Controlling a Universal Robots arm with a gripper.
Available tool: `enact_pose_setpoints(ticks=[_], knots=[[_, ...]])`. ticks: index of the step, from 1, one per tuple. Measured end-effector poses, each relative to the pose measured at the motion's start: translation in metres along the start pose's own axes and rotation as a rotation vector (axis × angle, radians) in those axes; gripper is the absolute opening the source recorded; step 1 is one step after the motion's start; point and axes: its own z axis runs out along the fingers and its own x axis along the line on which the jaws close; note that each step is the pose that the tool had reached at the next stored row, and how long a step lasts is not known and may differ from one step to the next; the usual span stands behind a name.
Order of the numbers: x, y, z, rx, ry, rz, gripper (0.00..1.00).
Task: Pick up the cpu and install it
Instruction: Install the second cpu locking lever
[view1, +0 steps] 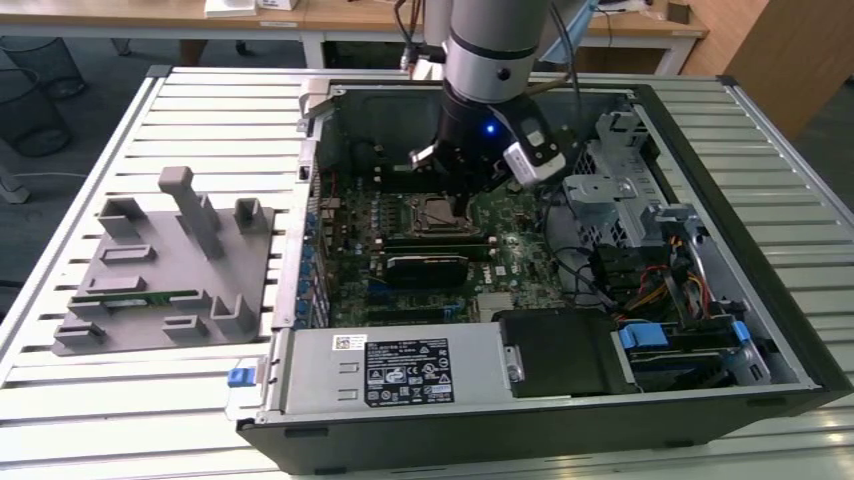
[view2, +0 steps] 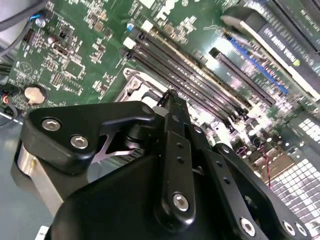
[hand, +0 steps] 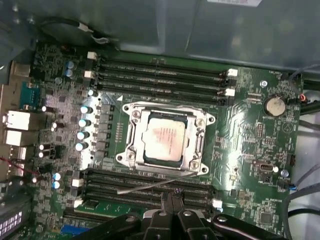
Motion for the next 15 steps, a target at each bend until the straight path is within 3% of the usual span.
enact_pose_setpoints(ticks=[2, 5, 6, 12, 15], knots=[[0.0001, -0.0013, 0.0, -0.0112, 0.0017, 0.0, 0.11], [0.0002, -0.002, -0.0001, -0.0434, 0.0095, -0.001, 0.11], [0.0003, -0.0025, 0.0, -0.0477, 0.0101, -0.001, 0.11], [0.0015, -0.0063, 0.0042, -0.0526, 0.0105, -0.001, 0.11], [0.0056, -0.0061, 0.0071, -0.0537, 0.0104, -0.001, 0.11]])
